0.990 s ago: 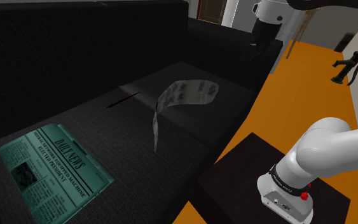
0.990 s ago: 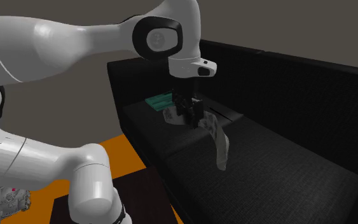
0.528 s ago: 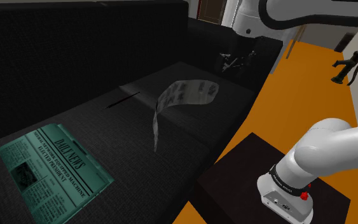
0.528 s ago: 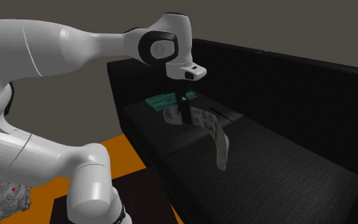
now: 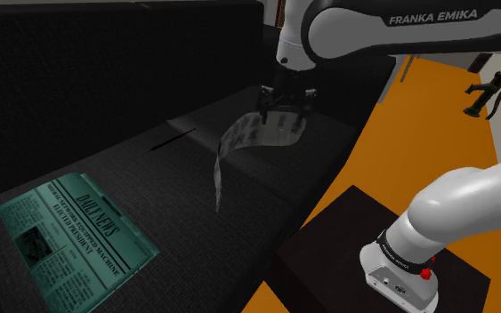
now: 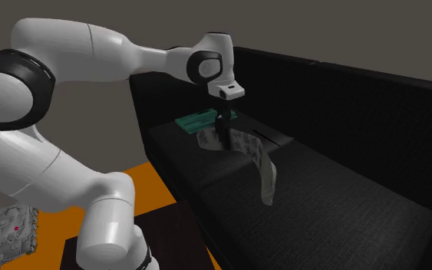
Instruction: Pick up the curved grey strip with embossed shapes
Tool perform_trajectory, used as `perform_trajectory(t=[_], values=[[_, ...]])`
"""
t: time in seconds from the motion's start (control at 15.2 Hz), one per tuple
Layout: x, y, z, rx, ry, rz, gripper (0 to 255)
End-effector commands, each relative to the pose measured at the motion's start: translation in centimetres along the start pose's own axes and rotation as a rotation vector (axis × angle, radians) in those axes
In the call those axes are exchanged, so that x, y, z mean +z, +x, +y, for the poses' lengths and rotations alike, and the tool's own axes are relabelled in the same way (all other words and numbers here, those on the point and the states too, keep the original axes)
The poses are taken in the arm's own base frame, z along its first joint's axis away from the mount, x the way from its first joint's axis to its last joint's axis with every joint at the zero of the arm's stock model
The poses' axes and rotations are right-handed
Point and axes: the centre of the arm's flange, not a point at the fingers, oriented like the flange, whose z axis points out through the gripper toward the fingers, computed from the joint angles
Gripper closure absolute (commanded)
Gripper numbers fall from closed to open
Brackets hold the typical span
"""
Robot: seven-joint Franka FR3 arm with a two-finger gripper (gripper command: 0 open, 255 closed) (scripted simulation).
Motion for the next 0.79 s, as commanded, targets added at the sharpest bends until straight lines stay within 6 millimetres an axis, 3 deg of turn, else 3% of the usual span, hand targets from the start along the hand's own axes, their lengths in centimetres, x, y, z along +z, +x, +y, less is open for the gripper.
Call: perform_trajectory(t=[0.0,0.59,0.73], values=[[0.8,0.4,-2.3,0.112,0.0,0.002,0],[5.1,5.3,-12.3,0.567,-0.006,0.016,0],[5.9,5.7,-12.8,0.596,-0.007,0.017,0]])
